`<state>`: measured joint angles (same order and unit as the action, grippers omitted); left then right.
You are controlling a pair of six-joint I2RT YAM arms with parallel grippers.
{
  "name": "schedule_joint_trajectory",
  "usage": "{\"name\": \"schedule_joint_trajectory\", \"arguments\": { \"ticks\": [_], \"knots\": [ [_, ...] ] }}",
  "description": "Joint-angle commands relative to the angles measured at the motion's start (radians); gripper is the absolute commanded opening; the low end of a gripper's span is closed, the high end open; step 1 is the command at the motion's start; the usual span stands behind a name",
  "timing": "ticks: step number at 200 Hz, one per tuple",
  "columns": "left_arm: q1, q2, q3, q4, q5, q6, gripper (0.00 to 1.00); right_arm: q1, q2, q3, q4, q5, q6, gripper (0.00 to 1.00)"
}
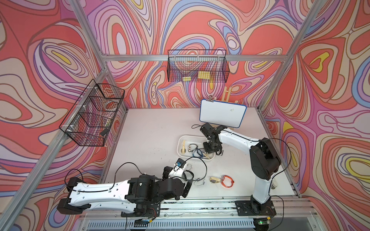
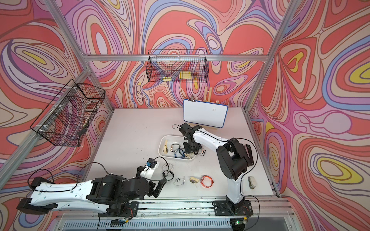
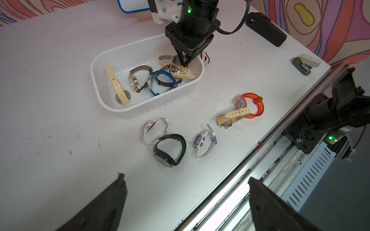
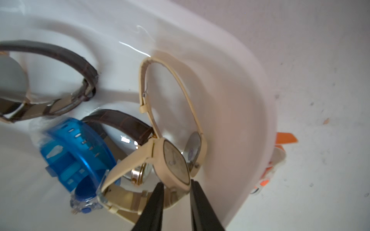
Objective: Put the watch into the storage box
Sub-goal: Place the watch in the storage box, then pick up the watch at the center of the board.
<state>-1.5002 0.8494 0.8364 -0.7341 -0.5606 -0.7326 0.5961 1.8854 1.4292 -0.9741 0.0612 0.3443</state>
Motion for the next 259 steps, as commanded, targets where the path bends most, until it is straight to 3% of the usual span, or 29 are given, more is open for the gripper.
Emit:
{"name": "schedule_joint_trajectory", "arguments": {
  "ticks": [1,48,58,74,88,96,137,194,232,245,259],
  "knots": [
    [-0.005,0.007,0.023,-0.009,-0.005,0.01,1.0,-0.002,-0.072,0.033,-0.027,-0.018,-0.004,0.37],
    [-0.004,0.024,0.026,0.003,0.004,0.015,1.0,-0.002,-0.205,0.033,-0.036,-0.041,0.008,0.39],
    [-0.004,0.034,0.031,0.01,0.008,0.02,1.0,-0.002,-0.252,0.017,-0.033,-0.05,0.013,0.44],
    [-0.003,0.056,0.047,0.032,0.028,0.036,1.0,-0.002,-0.359,-0.035,-0.017,-0.07,0.027,0.59],
    [-0.003,0.086,0.061,0.072,0.072,0.065,1.0,-0.001,-0.491,-0.125,0.017,-0.097,0.062,0.89],
    [-0.002,0.11,0.072,0.093,0.105,0.078,1.0,-0.002,-0.575,-0.186,0.033,-0.106,0.091,0.98],
    [0.03,0.297,0.141,0.155,0.29,0.089,1.0,-0.002,-0.897,-0.449,-0.041,-0.126,0.242,0.98],
    [0.069,0.414,0.127,0.333,0.468,0.105,1.0,-0.002,-1.057,-0.673,-0.091,-0.209,0.373,0.98],
    [0.069,0.426,0.132,0.296,0.441,0.105,1.0,-0.001,-1.066,-0.734,-0.2,-0.168,0.398,0.81],
    [0.069,0.419,0.13,0.294,0.439,0.104,1.0,-0.001,-1.061,-0.74,-0.193,-0.16,0.422,0.65],
    [0.069,0.41,0.13,0.291,0.436,0.105,1.0,0.001,-1.023,-0.742,-0.187,-0.139,0.436,0.56]
  ]
}}
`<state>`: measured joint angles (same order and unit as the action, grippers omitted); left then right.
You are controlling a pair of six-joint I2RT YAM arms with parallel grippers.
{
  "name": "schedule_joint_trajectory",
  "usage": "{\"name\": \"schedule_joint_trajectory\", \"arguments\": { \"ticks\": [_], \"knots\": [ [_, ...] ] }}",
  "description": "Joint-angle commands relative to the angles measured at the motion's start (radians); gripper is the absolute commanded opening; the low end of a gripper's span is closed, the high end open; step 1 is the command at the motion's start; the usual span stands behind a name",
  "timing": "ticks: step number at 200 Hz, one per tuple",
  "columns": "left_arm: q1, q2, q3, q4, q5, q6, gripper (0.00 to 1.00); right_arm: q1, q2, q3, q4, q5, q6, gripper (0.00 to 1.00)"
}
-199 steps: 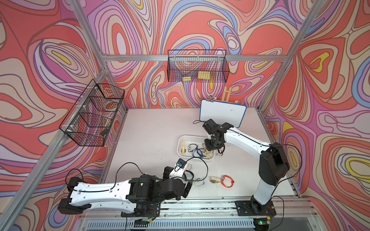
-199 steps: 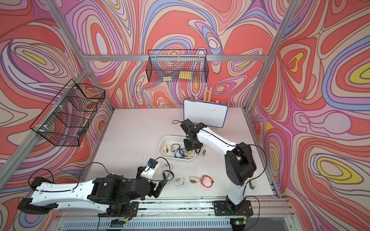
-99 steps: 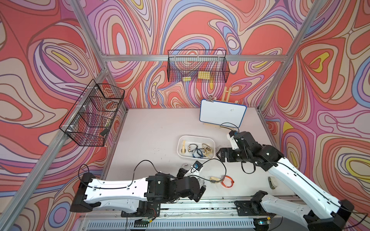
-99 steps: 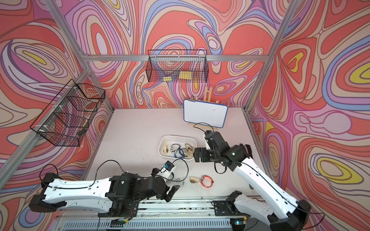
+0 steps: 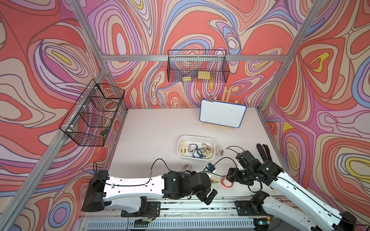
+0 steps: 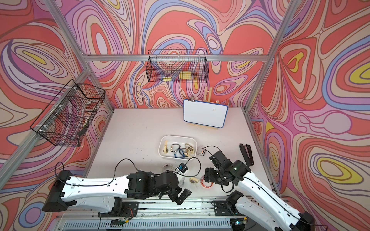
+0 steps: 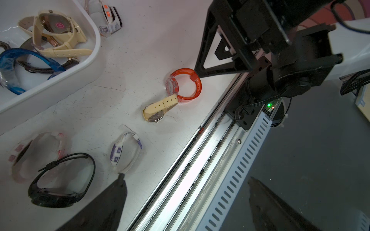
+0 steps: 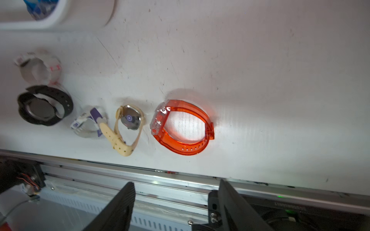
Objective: Put the watch into the storage box
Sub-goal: Pick up the watch at the center of the board.
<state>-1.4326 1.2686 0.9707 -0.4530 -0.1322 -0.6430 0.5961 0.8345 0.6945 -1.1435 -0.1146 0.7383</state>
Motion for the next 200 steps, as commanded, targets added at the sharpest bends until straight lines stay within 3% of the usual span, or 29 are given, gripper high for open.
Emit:
{"name": "schedule_joint_trajectory", "arguments": {
  "ticks": [1,21,93,148,200],
  "knots": [
    [0.001,-0.01,-0.004,0.009,0.007,0.016,1.0,0.002,0.033,-0.008,-0.016,0.037,0.041,0.56],
    [0.001,-0.023,-0.003,-0.005,-0.007,0.015,1.0,0.02,0.12,-0.011,0.016,0.054,0.041,0.51],
    [0.001,-0.126,-0.033,-0.056,-0.061,-0.001,1.0,0.041,0.317,-0.06,0.141,0.086,0.087,0.5],
    [0.001,-0.194,-0.048,-0.108,-0.094,-0.01,1.0,0.041,0.415,-0.096,0.235,0.127,0.133,0.39],
    [0.001,-0.225,-0.073,-0.121,-0.109,-0.033,1.0,0.041,0.465,-0.068,0.248,0.162,0.128,0.36]
  ]
}}
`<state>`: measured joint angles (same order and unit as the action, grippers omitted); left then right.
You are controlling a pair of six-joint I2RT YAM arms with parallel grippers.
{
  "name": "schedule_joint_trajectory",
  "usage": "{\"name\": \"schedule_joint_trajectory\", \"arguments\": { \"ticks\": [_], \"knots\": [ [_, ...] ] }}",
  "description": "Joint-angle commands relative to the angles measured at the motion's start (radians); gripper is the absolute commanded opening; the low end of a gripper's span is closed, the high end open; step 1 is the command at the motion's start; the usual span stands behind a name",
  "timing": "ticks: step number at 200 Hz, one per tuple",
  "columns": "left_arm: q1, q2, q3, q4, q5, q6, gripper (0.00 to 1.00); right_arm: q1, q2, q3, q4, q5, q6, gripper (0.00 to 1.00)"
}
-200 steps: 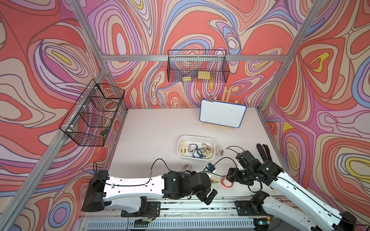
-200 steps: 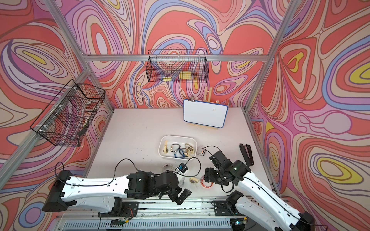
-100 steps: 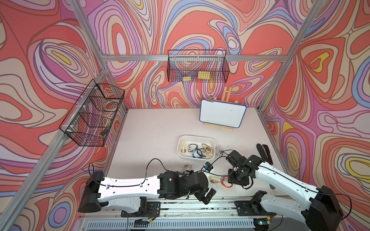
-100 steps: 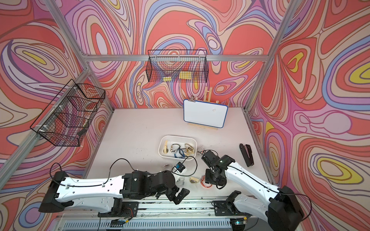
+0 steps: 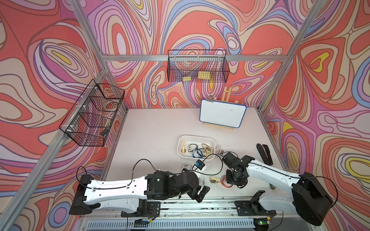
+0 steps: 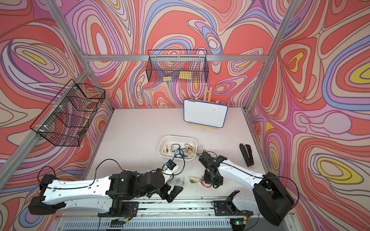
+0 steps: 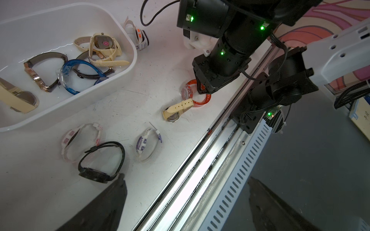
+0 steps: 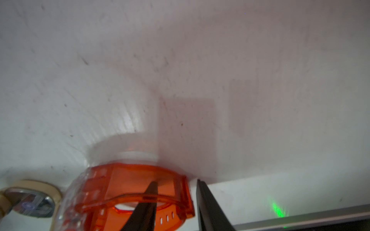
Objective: Put the watch into the storage box
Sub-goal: Pick up the watch at the center of the board, then place the watch in the storage box.
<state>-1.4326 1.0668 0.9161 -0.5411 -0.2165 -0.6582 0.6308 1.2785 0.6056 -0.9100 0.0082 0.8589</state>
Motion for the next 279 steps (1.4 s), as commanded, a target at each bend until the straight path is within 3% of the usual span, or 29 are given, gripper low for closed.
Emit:
{"name": "schedule_joint_trajectory", "arguments": {
  "ticks": [1,54,105,155,195,279],
  "knots": [
    [0.001,-0.023,-0.02,-0.034,-0.025,-0.018,1.0,0.007,0.021,0.021,0.015,0.04,0.008,0.36],
    [0.001,-0.037,-0.023,-0.056,-0.047,-0.029,1.0,0.006,-0.003,0.01,0.02,0.038,-0.002,0.11],
    [0.001,-0.041,-0.01,-0.093,-0.07,-0.031,1.0,0.008,-0.099,0.049,-0.024,0.025,-0.01,0.09],
    [0.001,-0.103,-0.009,-0.135,-0.113,-0.045,1.0,0.006,-0.109,0.339,-0.21,0.09,-0.105,0.09],
    [0.001,-0.186,-0.003,-0.237,-0.181,-0.067,1.0,0.007,0.071,0.616,-0.203,0.055,-0.225,0.09],
    [0.001,-0.292,0.026,-0.43,-0.287,-0.146,1.0,0.012,0.653,1.029,-0.064,-0.149,-0.381,0.07]
  ]
}}
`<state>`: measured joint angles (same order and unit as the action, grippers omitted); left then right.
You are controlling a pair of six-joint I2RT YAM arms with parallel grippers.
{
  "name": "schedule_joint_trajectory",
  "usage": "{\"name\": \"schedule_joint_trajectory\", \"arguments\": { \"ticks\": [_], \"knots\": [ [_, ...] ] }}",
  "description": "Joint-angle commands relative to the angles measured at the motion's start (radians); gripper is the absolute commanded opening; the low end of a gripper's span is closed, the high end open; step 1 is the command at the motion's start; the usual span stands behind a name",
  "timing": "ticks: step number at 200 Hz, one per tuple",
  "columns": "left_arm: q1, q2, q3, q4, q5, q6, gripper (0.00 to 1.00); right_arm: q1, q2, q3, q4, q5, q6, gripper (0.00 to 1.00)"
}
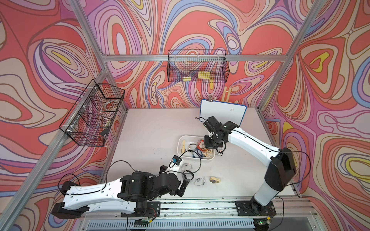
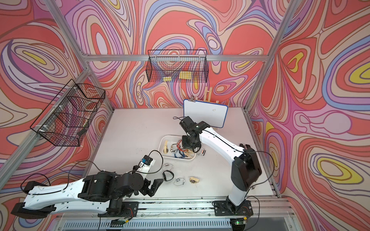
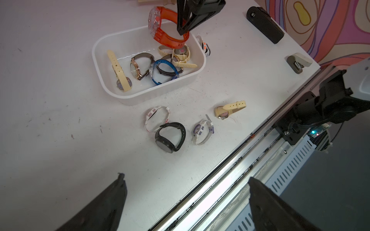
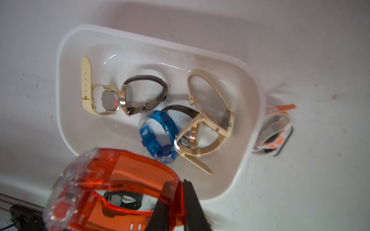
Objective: Put the watch into the storage box
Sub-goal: Place the watch in the storage box.
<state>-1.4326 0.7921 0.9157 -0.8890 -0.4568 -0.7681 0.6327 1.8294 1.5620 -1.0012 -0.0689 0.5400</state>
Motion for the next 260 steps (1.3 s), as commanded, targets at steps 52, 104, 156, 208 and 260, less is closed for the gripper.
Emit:
{"name": "schedule_joint_trajectory", "arguments": {
  "ticks": [52,104,156,208,260],
  "knots": [
    [0.001,-0.019,0.015,-0.094,-0.063,-0.056,1.0,0.042,0.244,0.13,0.034,-0.101,-0.097,0.06],
    [0.001,-0.013,0.009,-0.093,-0.068,-0.062,1.0,0.078,0.272,0.108,0.059,-0.102,-0.088,0.06],
    [0.001,-0.006,0.01,-0.088,-0.069,-0.058,1.0,0.097,0.298,0.099,0.039,-0.058,-0.079,0.07],
    [0.001,-0.004,0.005,-0.083,-0.072,-0.059,1.0,0.101,0.28,0.094,0.032,-0.053,-0.084,0.23],
    [0.001,0.004,0.005,-0.076,-0.065,-0.06,1.0,0.101,0.217,0.076,0.034,-0.046,-0.081,0.42]
  ]
}}
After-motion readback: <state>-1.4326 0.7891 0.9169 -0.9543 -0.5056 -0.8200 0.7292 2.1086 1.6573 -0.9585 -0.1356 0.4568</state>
